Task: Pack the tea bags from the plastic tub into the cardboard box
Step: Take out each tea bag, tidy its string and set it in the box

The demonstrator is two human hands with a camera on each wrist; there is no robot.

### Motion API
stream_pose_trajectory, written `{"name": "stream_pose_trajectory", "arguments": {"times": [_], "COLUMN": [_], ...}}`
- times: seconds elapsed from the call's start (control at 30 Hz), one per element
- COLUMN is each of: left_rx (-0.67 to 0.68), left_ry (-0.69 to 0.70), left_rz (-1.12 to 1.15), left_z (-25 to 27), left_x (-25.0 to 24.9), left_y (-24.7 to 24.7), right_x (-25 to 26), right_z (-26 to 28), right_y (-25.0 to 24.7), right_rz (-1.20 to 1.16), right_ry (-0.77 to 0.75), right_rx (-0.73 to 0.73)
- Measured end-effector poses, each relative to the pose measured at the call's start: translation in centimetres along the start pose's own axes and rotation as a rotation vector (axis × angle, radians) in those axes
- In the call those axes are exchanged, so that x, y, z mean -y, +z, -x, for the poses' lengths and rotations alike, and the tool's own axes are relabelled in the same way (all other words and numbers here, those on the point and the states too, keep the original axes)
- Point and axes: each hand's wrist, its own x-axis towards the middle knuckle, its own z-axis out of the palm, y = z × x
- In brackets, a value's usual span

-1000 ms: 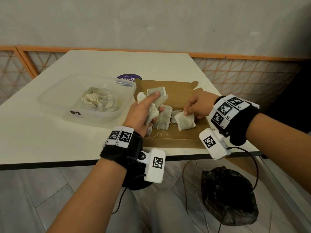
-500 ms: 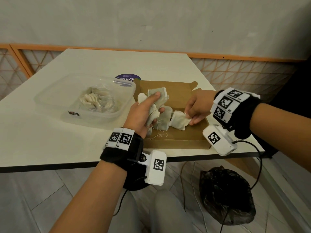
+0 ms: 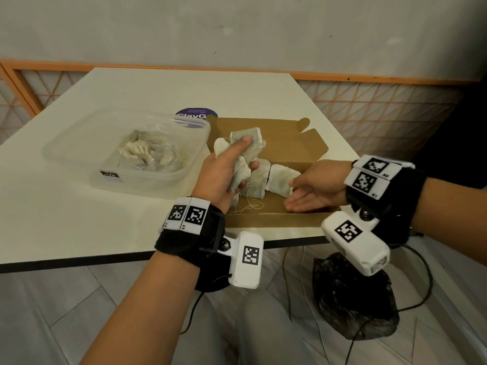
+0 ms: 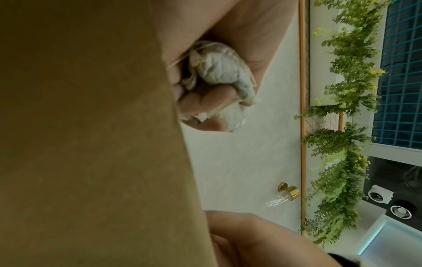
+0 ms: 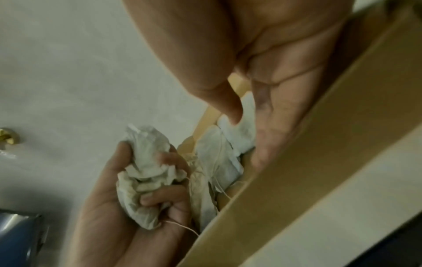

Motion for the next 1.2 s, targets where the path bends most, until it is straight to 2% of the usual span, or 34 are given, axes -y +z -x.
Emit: {"name": "stream_pose_trajectory", "arguments": {"times": [0.13,0.23,0.33,0.5,0.73,0.9,1.03,1.2], "left_rx": [-0.001,0.012,0.029,0.040,0.027,0.024,0.009,-0.003], "left_ry": [0.005,0.004,0.013,0.012,0.004,-0.001,-0.009,-0.022], "left_rz": [-0.002,-0.006,-0.005,-0.003,0.018,0.014,0.016,0.023], "left_z": [0.1,0.0,0.1,0.1,0.0,-0.1,-0.1,-0.1], "left_x": [0.0,0.0,-0.1,-0.1,-0.1,0.0,0.0,-0.1], "left_y": [0.1,0.1,0.0,0.0,0.0,0.0,0.0,0.0], "right_x": [-0.3,-0.5,-0.6,-0.9,-0.8,-0.6,-0.2,-0.7], "right_z": [-1.4,-2.2,-3.1,-3.3,-2.9,-2.1,-1.8,-2.0], "right_y": [1.4,2.0,2.3,2.6,2.7,2.6,3.0,3.6], "right_rz": [-0.217,-0.141,-0.131,-0.200,-0.211,-0.344,-0.249,-0.132], "right_ry": [-0.032,-0.028,-0.006,-0.022,-0.229,-0.158,-0.157,-0.272], "right_rx": [-0.029,-0.133,-0.175,-0.153,-0.303,-0.326,-0.333,-0.364]}}
